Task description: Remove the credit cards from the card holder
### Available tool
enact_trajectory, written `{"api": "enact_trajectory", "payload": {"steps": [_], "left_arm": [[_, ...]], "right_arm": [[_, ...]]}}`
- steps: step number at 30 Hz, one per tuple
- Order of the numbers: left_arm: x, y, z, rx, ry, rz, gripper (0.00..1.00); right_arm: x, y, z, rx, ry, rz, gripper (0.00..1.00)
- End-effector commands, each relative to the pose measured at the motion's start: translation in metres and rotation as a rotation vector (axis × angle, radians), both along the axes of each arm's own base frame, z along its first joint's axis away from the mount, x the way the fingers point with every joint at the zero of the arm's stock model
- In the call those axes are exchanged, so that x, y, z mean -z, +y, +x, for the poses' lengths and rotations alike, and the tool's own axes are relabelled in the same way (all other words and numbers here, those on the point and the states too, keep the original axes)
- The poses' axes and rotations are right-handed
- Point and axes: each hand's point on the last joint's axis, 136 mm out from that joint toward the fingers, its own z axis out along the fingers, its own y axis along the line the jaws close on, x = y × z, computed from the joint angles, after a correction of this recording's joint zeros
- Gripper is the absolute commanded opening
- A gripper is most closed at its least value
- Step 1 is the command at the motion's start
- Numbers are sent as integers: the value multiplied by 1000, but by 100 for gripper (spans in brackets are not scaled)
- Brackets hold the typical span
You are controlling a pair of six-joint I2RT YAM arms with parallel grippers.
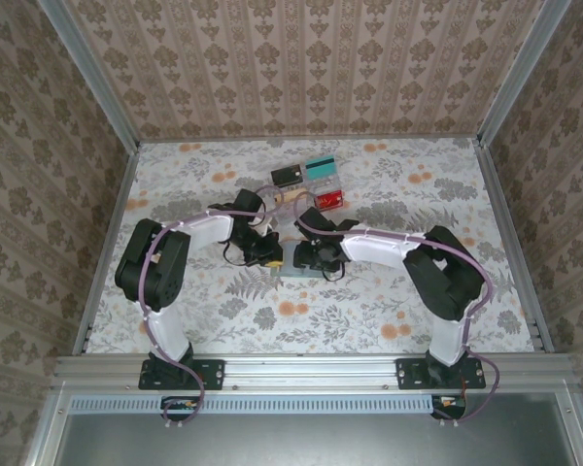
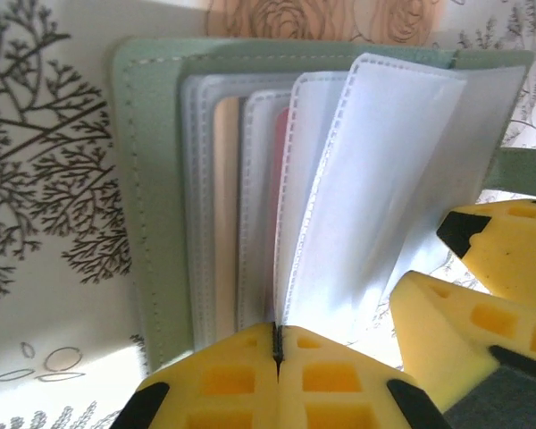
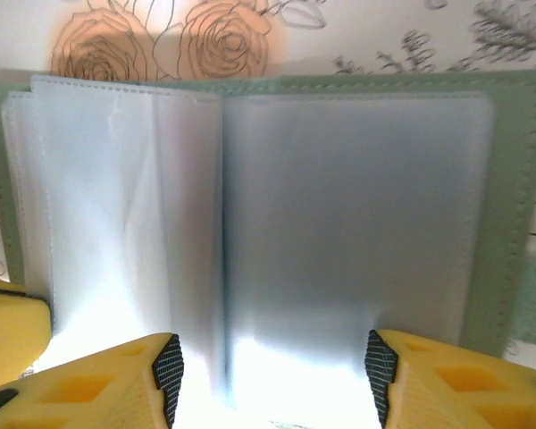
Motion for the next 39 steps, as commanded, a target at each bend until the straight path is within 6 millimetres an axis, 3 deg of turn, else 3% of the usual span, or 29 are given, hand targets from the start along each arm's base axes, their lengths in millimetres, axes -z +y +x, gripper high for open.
{"api": "enact_trajectory", "payload": {"steps": [1,6,14,18,25,33,39], "left_arm": [[-15,-11,3,16,-18,-86,10],[-22,-23,6,20,-15,-163,23],[-47,-53,6,71,-48,-279,39],[-48,-69,5,84,-54,-296,45],[-42,-86,7,94,-44,-303,50],[-54,-69,15,74,-114,-258,54],[-51,-25,30,-37,-162,-177,49]], "right_arm": [[-36,1,11,17,-105,95,64],[-61,-8,13,50,-188,157,67],[-76,-39,11,158,-277,146,67],[-82,-63,8,234,-317,106,67],[-90,-84,3,294,-358,100,68],[-90,-75,6,248,-350,115,67],[-81,-32,12,118,-276,211,60]]}}
